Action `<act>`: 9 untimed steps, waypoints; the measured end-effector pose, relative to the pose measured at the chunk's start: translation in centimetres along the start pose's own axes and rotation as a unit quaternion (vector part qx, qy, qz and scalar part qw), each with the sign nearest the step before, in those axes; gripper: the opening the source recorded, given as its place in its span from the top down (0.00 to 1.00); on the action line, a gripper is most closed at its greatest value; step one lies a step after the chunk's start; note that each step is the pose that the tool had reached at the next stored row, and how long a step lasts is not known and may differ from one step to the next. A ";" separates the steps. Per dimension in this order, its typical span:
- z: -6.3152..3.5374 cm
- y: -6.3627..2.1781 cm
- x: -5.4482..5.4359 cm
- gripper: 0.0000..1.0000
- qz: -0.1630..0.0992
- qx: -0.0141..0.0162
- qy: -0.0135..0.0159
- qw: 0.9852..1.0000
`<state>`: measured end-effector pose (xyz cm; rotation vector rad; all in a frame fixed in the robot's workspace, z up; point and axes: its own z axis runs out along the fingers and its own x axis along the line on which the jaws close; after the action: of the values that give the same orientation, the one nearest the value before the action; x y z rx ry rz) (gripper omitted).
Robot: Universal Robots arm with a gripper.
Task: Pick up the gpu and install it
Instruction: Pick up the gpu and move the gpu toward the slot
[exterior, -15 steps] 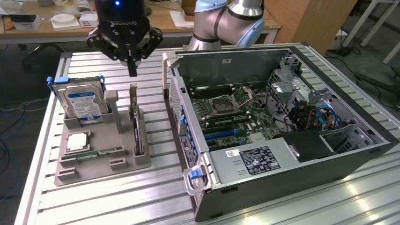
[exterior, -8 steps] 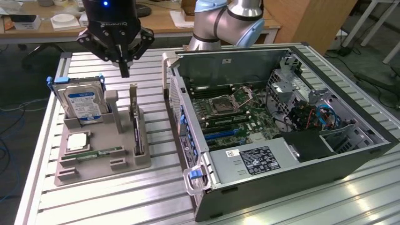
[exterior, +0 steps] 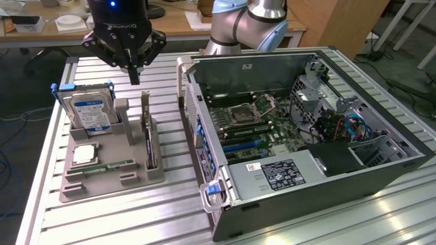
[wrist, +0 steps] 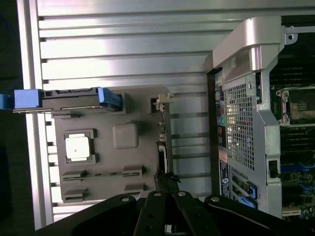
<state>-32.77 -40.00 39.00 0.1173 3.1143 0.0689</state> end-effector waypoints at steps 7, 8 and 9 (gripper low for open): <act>0.00 -0.01 0.0 0.90 0.000 0.000 0.000 1.000; 0.00 -0.06 0.0 0.90 0.000 0.000 0.000 1.000; -0.01 -0.07 0.0 0.90 0.000 0.000 0.000 1.000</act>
<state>-32.74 -40.07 39.01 0.1180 3.1143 0.0689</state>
